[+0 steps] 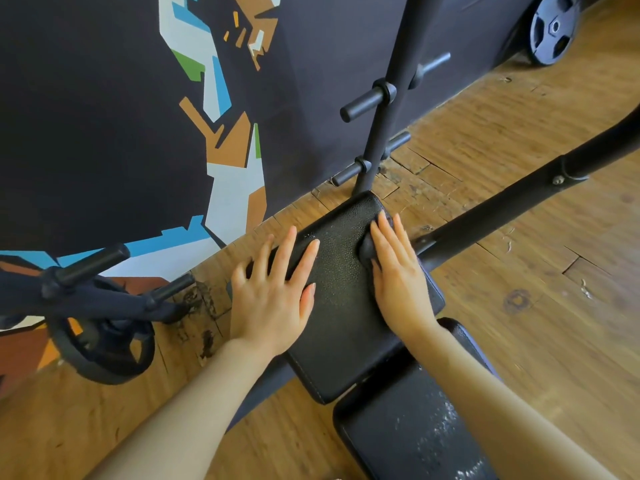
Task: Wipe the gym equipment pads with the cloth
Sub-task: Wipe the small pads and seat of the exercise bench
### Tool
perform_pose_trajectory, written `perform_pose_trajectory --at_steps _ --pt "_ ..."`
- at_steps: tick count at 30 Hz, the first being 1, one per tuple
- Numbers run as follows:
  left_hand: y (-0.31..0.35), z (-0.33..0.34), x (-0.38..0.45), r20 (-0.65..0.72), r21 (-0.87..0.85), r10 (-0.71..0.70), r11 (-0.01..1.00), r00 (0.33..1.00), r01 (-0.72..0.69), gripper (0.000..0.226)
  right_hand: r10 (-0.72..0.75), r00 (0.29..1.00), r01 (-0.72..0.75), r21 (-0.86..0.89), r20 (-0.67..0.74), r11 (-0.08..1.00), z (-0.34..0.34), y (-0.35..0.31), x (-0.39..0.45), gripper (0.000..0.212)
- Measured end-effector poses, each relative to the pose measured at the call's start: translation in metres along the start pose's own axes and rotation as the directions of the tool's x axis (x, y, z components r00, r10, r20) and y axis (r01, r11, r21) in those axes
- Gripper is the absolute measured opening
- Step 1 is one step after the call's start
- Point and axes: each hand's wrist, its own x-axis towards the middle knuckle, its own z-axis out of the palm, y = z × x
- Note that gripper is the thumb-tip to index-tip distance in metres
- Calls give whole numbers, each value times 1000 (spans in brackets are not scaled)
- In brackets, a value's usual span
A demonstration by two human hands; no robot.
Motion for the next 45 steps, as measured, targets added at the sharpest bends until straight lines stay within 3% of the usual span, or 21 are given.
perform_pose_trajectory --at_steps 4,8,12,19,21,29,38,42,45 --pt "1 0 0 -16 -21 -2 1000 1000 1 62 -42 998 43 -2 51 999 -2 0 -40 60" --pt "0 1 2 -33 -12 0 1000 999 0 63 -120 991 123 -52 53 991 5 -14 24 51" --pt "0 1 2 -33 15 -2 1000 999 3 60 -65 997 64 -26 -33 998 15 -27 68 48" --pt "1 3 -1 1 11 -15 1000 1000 15 64 -69 994 70 -7 87 998 13 -26 -67 57" --pt "1 4 -1 0 5 -11 1000 1000 11 64 -90 992 91 -9 90 996 12 -24 -80 50" --pt "-1 4 -1 -49 -5 19 1000 999 -20 59 4 996 -5 -10 -85 1000 25 -42 60 48" --pt "-1 3 -4 -57 -58 8 998 998 -11 64 -89 995 89 -13 40 996 27 -46 -81 52" --pt "-2 6 -6 -102 -114 -17 993 995 6 71 -199 978 200 -23 62 979 29 -54 -19 44" --pt "-4 8 -7 -157 -155 -7 988 988 -18 74 -147 989 147 -32 4 989 36 -65 52 44"
